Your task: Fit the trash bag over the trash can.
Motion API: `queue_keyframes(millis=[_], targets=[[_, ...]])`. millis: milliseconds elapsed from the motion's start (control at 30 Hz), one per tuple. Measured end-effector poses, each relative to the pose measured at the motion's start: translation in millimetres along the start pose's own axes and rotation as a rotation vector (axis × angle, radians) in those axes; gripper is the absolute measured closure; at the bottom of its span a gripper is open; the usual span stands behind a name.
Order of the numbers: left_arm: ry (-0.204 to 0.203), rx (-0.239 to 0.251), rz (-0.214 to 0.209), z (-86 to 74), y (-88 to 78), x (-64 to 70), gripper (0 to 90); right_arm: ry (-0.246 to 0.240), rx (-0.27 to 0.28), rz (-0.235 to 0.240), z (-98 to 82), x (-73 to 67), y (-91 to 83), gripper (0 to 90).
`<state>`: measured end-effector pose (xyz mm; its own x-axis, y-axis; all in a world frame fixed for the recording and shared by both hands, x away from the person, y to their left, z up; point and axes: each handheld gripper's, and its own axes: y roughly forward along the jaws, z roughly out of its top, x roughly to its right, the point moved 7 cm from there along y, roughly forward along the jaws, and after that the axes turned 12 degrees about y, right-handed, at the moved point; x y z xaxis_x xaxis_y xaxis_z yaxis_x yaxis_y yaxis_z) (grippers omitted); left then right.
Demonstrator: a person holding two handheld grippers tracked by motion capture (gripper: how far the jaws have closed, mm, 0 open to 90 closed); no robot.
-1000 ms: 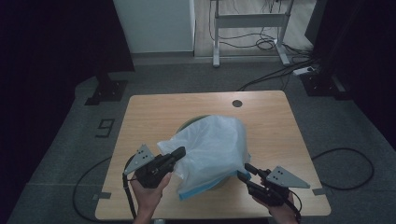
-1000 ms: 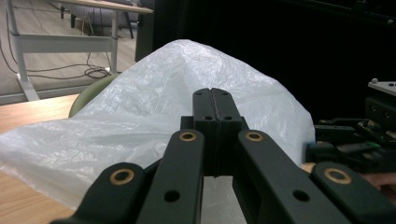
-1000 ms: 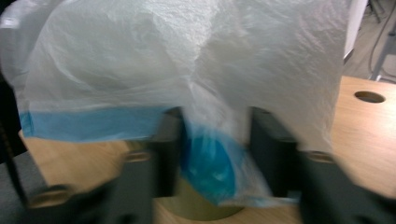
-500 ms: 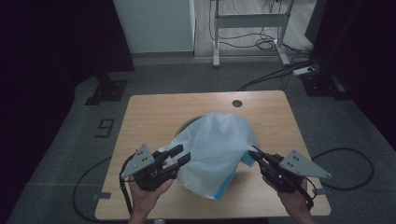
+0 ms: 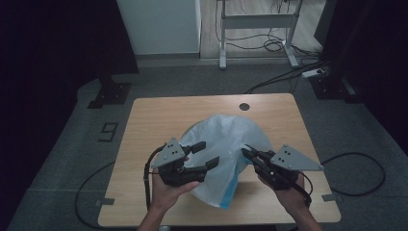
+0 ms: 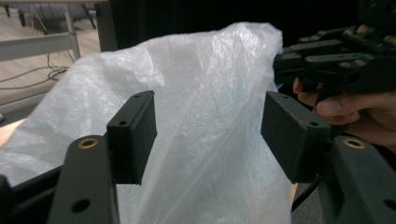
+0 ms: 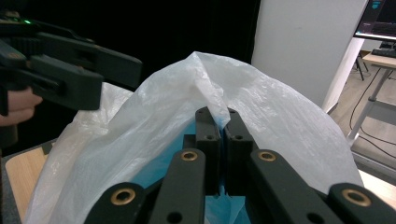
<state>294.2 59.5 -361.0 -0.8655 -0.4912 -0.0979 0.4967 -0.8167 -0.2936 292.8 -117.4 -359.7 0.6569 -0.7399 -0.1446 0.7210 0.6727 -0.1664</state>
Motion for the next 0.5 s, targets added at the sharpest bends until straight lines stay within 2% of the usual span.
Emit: queue_keyframes(millis=[100, 167, 433, 500], targets=[[0.012, -0.020, -0.011, -3.0, 7.4, 3.5, 36.5, 0.004, -0.001, -0.004, -0.3, 1.2, -0.4, 86.0], [0.025, -0.032, -0.012, -4.7, 11.1, 6.2, 42.5, 0.006, -0.002, -0.005, -0.5, 2.1, -1.2, 86.0], [0.036, -0.036, -0.030, -7.4, 17.9, 8.8, 83.1, 0.005, 0.002, 0.001, -0.7, 3.1, -3.5, 85.8], [0.038, -0.025, -0.028, -6.1, 17.4, 8.7, 90.0, 0.006, 0.003, 0.000, -1.5, 3.8, -3.8, 83.4]])
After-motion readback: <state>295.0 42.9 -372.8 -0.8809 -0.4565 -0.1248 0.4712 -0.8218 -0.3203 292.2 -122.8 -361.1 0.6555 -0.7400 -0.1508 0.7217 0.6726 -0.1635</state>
